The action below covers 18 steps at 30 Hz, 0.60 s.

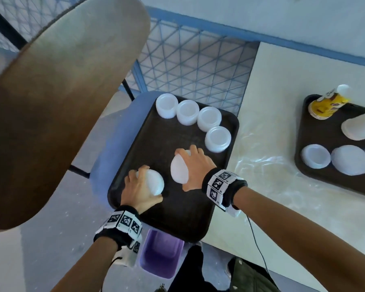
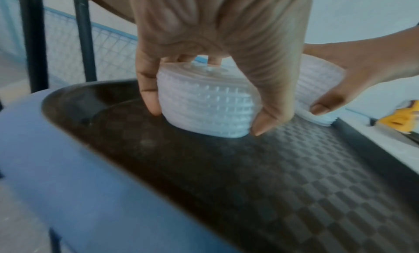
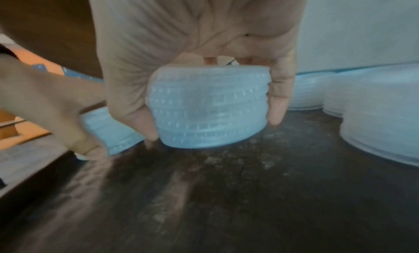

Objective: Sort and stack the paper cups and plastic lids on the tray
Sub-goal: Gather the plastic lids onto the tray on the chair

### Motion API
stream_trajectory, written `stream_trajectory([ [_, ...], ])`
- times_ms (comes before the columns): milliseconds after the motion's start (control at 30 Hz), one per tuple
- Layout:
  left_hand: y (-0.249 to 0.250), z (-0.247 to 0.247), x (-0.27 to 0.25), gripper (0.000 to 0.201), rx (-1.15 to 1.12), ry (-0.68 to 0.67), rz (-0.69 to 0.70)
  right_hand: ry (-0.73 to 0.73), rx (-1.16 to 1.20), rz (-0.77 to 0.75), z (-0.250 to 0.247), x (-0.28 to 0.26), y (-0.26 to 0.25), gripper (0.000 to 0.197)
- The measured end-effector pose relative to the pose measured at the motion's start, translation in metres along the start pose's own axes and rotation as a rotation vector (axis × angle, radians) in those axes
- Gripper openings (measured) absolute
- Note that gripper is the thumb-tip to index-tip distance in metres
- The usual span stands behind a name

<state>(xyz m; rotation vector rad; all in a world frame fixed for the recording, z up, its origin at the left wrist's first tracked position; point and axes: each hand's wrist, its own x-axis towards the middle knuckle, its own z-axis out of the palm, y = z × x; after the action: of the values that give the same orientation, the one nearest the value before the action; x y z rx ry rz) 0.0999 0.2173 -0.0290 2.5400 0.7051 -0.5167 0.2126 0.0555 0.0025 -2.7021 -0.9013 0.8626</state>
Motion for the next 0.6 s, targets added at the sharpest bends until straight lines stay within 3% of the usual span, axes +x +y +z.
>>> stream_trajectory([
  [167,0.066,-0.002,0.001,0.095,0.039,-0.029,0.234,0.112,0.093,0.164,-0.012,-0.057,0.065,0.094],
  [367,0.17,0.028,0.003,0.092,0.145,-0.107,0.489,0.14,0.142,0.388,-0.009,-0.112,0.152,0.095],
  [600,0.255,0.072,0.015,0.092,0.39,-0.163,0.651,0.103,0.115,0.454,-0.001,-0.132,0.205,0.096],
])
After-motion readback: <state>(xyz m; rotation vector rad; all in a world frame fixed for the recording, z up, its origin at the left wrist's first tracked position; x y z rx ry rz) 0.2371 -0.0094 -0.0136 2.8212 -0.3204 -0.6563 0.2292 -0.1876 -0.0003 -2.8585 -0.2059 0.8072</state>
